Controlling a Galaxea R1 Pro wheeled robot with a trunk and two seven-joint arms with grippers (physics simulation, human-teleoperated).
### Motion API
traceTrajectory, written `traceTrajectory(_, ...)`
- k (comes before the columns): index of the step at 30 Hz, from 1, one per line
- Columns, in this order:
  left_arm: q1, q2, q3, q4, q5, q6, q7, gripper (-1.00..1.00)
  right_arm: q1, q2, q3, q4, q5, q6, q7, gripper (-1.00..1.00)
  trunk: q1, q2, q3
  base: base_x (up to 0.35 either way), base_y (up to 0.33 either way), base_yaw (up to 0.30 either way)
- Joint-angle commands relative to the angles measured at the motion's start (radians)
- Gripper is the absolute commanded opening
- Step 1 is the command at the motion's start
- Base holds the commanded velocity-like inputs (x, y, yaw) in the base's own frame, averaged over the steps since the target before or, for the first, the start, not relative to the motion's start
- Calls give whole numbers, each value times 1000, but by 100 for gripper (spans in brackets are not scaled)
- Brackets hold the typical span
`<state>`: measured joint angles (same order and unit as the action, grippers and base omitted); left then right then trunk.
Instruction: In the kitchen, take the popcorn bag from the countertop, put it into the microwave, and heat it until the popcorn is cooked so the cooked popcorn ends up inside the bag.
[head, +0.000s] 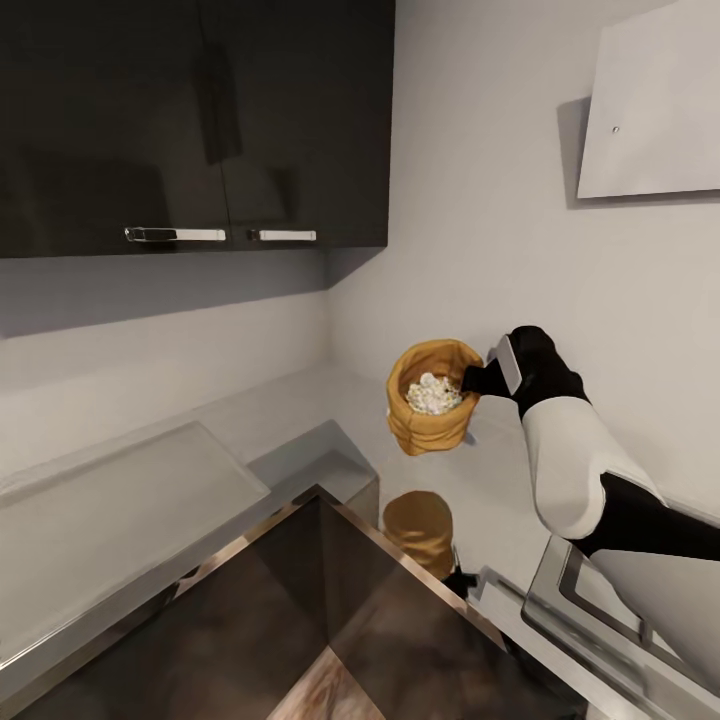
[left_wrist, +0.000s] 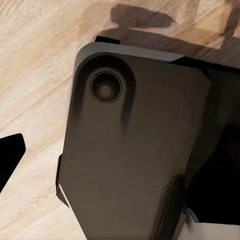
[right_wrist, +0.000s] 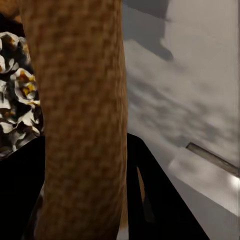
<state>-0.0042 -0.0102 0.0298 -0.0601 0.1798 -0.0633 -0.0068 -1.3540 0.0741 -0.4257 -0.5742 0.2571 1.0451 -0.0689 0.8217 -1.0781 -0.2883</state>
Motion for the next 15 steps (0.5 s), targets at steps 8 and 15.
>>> traceTrajectory(8,0,0,4,0,4,-3,-2,100,-1,1,-4,-1,-1,2,-5,-100,0,-1,-1,-254,0,0)
traceTrajectory(15,0,0,4,0,5,-3,-2,100,-1,1,-4,-1,-1,2,-5,-100,0,-1,-1,-326,0,0)
